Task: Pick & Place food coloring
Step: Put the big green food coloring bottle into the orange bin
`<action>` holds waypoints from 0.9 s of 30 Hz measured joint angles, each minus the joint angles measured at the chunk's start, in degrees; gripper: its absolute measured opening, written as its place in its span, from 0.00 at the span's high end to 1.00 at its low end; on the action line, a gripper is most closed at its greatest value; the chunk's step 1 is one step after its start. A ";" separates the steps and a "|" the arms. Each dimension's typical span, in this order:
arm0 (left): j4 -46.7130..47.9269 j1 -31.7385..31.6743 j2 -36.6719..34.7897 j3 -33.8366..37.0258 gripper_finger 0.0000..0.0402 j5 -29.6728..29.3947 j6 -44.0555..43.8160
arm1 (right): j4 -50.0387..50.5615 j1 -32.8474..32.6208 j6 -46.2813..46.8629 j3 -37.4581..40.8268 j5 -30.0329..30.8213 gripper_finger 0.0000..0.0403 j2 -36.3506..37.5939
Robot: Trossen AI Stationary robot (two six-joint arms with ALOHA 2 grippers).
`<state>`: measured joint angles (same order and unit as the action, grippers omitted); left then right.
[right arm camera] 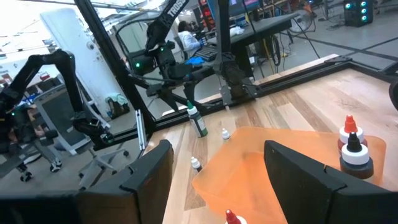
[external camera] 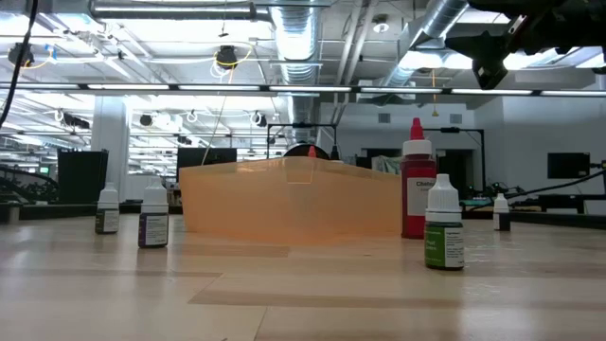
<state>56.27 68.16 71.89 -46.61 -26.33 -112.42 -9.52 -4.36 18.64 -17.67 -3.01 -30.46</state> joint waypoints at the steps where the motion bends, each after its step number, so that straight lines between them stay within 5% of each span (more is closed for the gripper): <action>1: 0.00 0.00 0.73 0.00 0.34 0.02 0.22 | 0.00 0.00 -0.01 0.00 0.01 0.41 0.00; 14: 0.02 0.00 8.66 0.00 0.34 0.46 -0.79 | 0.00 0.00 0.98 0.00 0.13 0.41 0.00; 27: 3.24 -1.06 8.75 -0.02 0.34 -1.59 -2.36 | 0.00 0.00 1.52 0.00 0.11 0.41 0.00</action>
<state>59.52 67.10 80.64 -46.63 -27.91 -114.78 -9.52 -4.36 20.16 -17.67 -2.90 -30.46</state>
